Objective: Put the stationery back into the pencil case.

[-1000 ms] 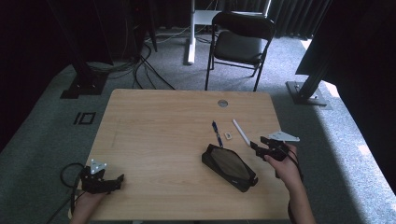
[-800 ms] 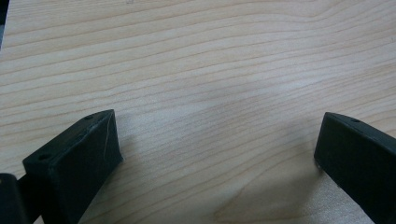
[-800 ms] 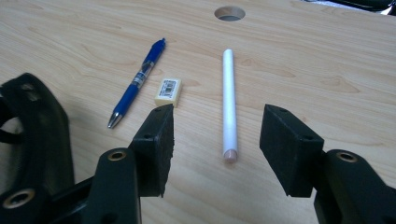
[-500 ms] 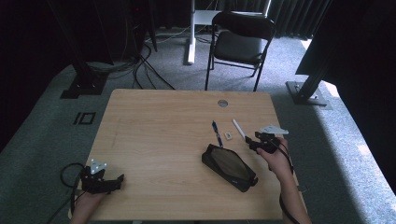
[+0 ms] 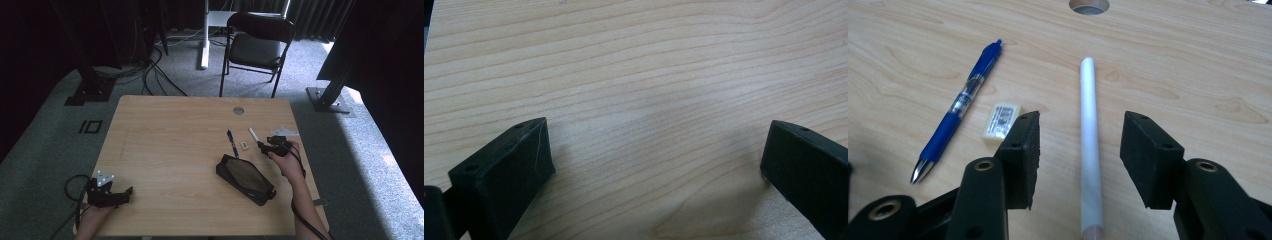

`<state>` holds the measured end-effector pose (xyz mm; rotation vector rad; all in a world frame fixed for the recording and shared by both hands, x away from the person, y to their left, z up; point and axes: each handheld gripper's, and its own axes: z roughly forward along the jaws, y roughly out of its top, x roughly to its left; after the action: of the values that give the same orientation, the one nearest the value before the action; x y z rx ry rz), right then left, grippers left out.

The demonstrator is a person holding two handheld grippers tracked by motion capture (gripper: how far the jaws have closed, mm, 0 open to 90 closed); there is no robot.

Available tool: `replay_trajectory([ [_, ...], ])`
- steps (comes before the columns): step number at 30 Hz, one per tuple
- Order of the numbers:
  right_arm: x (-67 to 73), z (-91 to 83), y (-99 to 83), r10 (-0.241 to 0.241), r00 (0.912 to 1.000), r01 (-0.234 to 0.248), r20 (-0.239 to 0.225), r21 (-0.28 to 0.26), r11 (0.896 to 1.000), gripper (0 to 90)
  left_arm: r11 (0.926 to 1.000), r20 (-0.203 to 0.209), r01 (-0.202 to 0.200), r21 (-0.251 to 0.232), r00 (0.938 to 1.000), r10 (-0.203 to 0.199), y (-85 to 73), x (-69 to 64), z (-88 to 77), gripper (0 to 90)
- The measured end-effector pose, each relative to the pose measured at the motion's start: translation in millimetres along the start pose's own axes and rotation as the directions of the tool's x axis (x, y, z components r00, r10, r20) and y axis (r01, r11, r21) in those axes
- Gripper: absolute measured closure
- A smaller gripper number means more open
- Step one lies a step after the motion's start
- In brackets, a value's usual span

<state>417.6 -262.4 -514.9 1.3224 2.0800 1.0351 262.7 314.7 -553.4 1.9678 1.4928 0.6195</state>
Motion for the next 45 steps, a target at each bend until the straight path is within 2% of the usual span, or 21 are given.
replay_trajectory([
  [7, -1.3, 17.7, 5.1, -0.021, 0.9997, 0.021, -0.007, 0.026, 0.999, 53.3, 1.0, 0.0, 0.0, 0.0, 1.0, 0.0, 0.0, 0.0, 0.0, 0.5],
  [18, -6.9, 37.3, 2.8, 0.008, 0.9996, -0.009, 0.026, 0.057, 0.998, 58.9, 1.0, 0.0, 0.0, 0.0, 1.0, 0.0, 0.0, 0.0, 0.0, 0.5],
  [25, -7.3, 47.0, 3.0, -0.001, 0.9994, -0.002, 0.036, 0.089, 0.996, 61.2, 1.0, 0.0, 0.0, 0.0, 1.0, 0.0, 0.0, 0.0, 0.0, 0.5],
  [30, -6.7, 51.0, 1.2, -0.015, 0.9991, 0.01, 0.04, 0.11, 0.994, 65.3, 1.0, 0.0, 0.0, 0.0, 1.0, 0.0, 0.0, 0.0, 0.0, 0.5],
  [36, -4.5, 50.8, -0.1, -0.019, 0.9993, 0.016, 0.031, 0.107, 0.994, 71.7, 1.0, 0.0, 0.0, 0.0, 1.0, 0.0, 0.0, -0.1, 0.0, 0.5],
  [38, -4.3, 50.6, -0.7, 0.009, 0.9995, -0.012, 0.029, 0.105, 0.994, 72.9, 1.0, 0.0, 0.0, 0.0, 1.0, 0.0, 0.0, -0.1, 0.0, 0.5],
  [41, -3.1, 50.5, -0.2, 0.022, 0.9993, -0.025, 0.031, 0.109, 0.994, 77.8, 1.0, 0.0, 0.0, 0.0, 1.0, 0.0, 0.0, 0.0, 0.0, 0.5],
  [45, -0.9, 50.5, 1.4, 0.04, 0.9981, -0.045, 0.047, 0.122, 0.992, 78.1, 1.0, 0.0, 0.0, 0.0, 1.0, 0.0, 0.0, -0.1, 0.0, 0.5],
])
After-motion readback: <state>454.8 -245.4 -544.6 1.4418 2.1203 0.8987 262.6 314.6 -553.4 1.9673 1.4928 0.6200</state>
